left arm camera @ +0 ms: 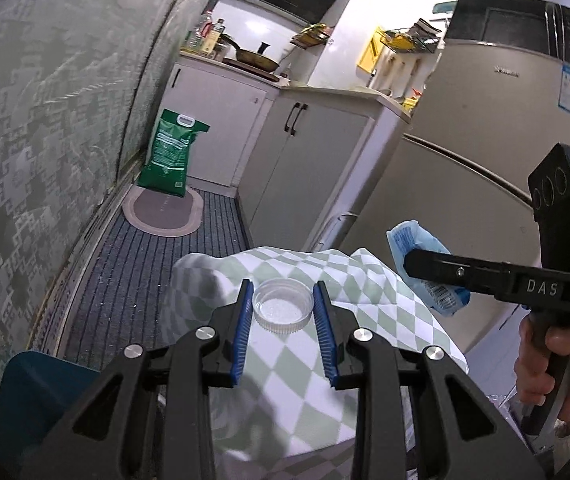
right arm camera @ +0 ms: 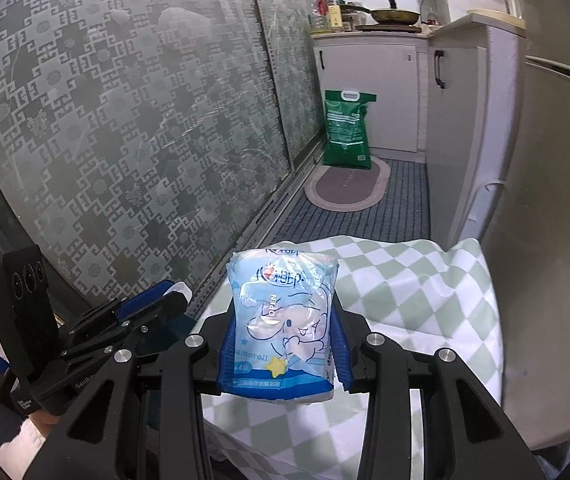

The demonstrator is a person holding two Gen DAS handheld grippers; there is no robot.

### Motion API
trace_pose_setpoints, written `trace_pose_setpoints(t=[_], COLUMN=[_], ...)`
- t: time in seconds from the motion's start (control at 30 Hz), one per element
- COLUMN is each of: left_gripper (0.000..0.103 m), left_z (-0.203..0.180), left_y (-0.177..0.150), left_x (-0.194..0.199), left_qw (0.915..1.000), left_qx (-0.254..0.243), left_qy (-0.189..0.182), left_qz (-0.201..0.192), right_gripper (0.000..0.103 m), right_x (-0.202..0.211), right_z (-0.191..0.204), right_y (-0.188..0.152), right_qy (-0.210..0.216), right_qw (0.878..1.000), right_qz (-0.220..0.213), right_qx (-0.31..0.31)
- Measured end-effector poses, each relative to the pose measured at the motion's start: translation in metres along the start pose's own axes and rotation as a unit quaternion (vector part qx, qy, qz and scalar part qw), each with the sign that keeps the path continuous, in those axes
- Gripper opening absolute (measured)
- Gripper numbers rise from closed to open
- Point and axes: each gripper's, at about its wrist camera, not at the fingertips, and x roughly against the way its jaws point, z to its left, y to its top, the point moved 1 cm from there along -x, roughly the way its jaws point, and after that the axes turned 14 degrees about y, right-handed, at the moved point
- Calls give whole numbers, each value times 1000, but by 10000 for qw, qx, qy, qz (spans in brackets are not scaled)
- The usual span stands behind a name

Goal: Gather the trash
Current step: 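Carry the bottle cap and tissue pack over the teal bin with both tools, then open the left tool to drop the cap while the right tool drops the tissue pack into the bin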

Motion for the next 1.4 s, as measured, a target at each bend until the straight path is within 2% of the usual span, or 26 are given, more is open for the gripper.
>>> trace_pose_setpoints(t=[0.43,0.63,0.87,1.07,1.4], left_gripper=[32,32,32,32,32], left_z=[61,88,113,138,163], left_y=[5,0,-12,-27,-51], left_x=[27,30,24,11,-8], left_qw=[9983,9956,9879,9745,9525], left_qx=[235,272,160,123,110], left_qy=[522,889,1392,1827,2043], left_qz=[-80,116,661,1294,2258], right_gripper=[39,39,40,40,40], right_x=[-42,-62,-89,-110,-149], right_z=[47,67,85,96,114], right_y=[10,11,11,10,-2], right_qy=[381,554,682,771,801], right_qw=[9986,9969,9942,9915,9830], right_qz=[246,428,691,927,1540], right_qx=[265,368,471,483,604])
